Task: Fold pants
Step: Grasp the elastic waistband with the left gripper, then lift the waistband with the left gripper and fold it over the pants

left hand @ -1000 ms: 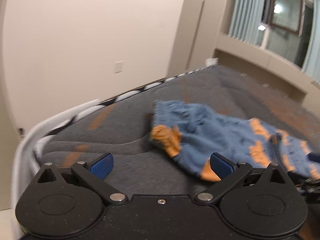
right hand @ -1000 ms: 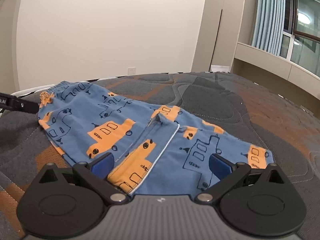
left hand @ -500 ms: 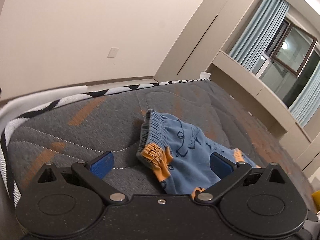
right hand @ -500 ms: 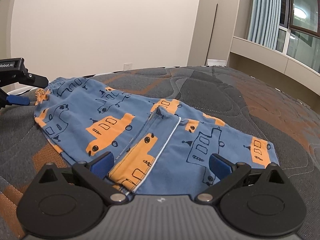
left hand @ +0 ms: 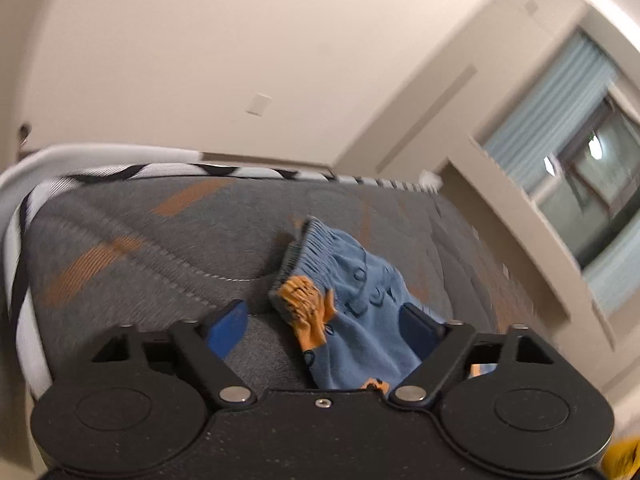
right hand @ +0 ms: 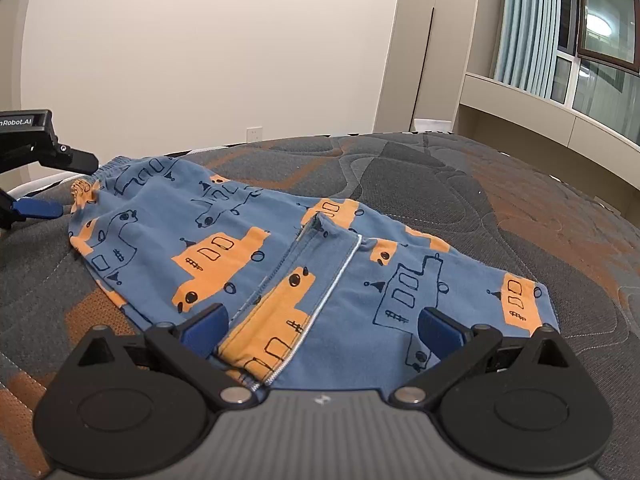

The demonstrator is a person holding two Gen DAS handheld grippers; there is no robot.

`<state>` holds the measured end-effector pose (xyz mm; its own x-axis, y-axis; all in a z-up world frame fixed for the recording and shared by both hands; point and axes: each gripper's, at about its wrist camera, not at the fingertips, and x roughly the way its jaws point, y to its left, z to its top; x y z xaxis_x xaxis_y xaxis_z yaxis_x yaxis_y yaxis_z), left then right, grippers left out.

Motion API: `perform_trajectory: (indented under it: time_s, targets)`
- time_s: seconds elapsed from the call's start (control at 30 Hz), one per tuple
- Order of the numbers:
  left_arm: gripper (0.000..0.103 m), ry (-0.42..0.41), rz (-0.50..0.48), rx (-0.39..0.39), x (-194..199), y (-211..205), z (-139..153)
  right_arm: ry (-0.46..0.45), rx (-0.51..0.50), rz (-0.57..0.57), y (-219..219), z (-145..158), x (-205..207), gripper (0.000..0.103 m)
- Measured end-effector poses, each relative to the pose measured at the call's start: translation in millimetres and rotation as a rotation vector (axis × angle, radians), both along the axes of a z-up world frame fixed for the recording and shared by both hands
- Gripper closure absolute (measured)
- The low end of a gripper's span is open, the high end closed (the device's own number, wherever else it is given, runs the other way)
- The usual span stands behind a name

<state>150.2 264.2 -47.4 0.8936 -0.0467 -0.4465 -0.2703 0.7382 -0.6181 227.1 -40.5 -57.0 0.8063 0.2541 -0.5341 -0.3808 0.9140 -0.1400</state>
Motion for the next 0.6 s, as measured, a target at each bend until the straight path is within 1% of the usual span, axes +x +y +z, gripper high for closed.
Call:
perform_trajectory:
  time_s: [0.1, 0.23, 0.3, 0.37, 0.4, 0.47, 0.5, 0.53, 0.57, 0.6]
  targets:
    - [0.027, -0.011, 0.027, -0.036, -4, -4, -2, -0.001, 0.001, 0.0, 0, 0, 0, 0.0]
    - [0.034, -0.023, 0.047, -0.121, -7, -12, -7, -0.005, 0.002, 0.001, 0, 0, 0, 0.0]
    - [0.035, -0.027, 0.087, -0.135, -8, -15, -9, -0.007, 0.003, 0.001, 0, 0, -1, 0.0]
    - [0.038, -0.028, 0.139, -0.149, -7, -16, -12, -0.01, 0.007, 0.002, -1, 0, -1, 0.0]
    - [0.042, -0.018, 0.156, -0.15, -4, -17, -12, -0.013, 0.011, 0.004, -1, 1, -2, 0.0]
    - [0.043, -0.006, 0.164, -0.147, 0, -20, -9, -0.017, 0.023, 0.008, -2, 2, -3, 0.0]
    - [0.05, -0.009, 0.159, -0.157, 2, -20, -8, -0.021, 0.03, 0.011, -3, 3, -4, 0.0]
    - [0.062, -0.003, 0.15, -0.168, 4, -21, -9, -0.027, 0.039, 0.012, -5, 4, -5, 0.0]
    - [0.07, 0.013, 0.149, -0.177, 5, -20, -11, -0.034, 0.05, 0.012, -6, 5, -6, 0.0]
    - [0.086, 0.024, 0.159, -0.181, 7, -20, -14, -0.043, 0.067, 0.013, -8, 7, -7, 0.0]
